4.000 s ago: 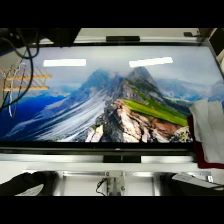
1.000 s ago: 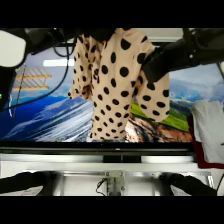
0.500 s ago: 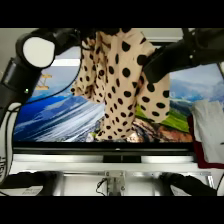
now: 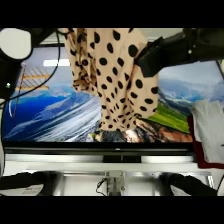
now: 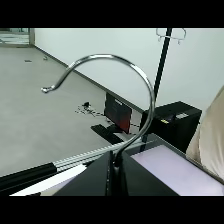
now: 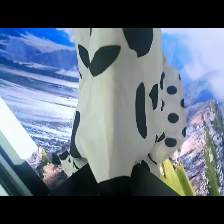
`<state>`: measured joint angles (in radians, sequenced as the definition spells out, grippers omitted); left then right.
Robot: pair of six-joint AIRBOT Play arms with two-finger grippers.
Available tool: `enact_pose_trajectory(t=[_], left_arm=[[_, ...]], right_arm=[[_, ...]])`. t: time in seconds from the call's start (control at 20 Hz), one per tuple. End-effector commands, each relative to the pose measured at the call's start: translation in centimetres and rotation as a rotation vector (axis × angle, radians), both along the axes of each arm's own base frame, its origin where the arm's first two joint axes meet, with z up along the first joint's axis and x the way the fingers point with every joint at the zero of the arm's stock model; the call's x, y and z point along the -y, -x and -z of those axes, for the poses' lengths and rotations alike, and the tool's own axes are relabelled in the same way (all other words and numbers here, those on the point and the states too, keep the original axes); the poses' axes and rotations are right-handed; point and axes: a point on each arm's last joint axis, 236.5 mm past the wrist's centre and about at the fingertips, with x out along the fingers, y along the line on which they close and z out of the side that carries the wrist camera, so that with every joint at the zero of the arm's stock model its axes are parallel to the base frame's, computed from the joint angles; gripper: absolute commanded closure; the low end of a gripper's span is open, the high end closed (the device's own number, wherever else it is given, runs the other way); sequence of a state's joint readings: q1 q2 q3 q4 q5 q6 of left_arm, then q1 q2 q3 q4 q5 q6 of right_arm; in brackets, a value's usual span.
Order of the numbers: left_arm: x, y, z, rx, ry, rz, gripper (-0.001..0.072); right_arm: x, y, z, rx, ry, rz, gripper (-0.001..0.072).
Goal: Fold the shirts.
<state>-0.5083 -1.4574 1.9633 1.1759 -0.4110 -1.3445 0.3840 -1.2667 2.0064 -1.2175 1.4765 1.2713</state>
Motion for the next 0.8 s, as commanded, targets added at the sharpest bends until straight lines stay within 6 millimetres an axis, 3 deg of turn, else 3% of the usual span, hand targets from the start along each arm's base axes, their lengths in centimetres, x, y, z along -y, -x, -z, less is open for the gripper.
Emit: enact_pose_trajectory(t=[0.0,0.35,0.4,0.5,0.55,0.65,0.75], left_arm=[[-0.4,-0.1,0.3,-0.017,-0.008,-0.003,0.0662],[-0.6,-0.2,0.4,-0.02,-0.01,-0.006,0.0661],[-0.6,-0.2,0.4,-0.02,-0.01,-0.006,0.0661],[-0.6,-0.2,0.3,-0.025,-0.003,-0.005,0.0662],[-0.6,-0.2,0.3,-0.027,0.003,-0.002,0.0662],[-0.6,-0.1,0.3,-0.048,0.031,0.004,0.0662],[-0.6,-0.1,0.3,-0.053,0.038,0.004,0.0663]], right_arm=[[-0.9,-0.7,-1.7,0.059,-0.063,-0.004,0.0666],[-1.1,-1.1,-2.4,0.097,-0.075,-0.008,0.0661],[-1.1,-1.2,-2.5,0.102,-0.078,-0.007,0.064],[-1.2,-1.4,-2.7,0.111,-0.086,-0.003,0.0456],[-1.2,-1.5,-2.8,0.116,-0.09,-0.001,0.045],[-1.3,-1.8,-3.0,0.126,-0.098,0.002,0.0598],[-1.6,-1.8,-2.9,0.117,-0.106,-0.005,0.0607]])
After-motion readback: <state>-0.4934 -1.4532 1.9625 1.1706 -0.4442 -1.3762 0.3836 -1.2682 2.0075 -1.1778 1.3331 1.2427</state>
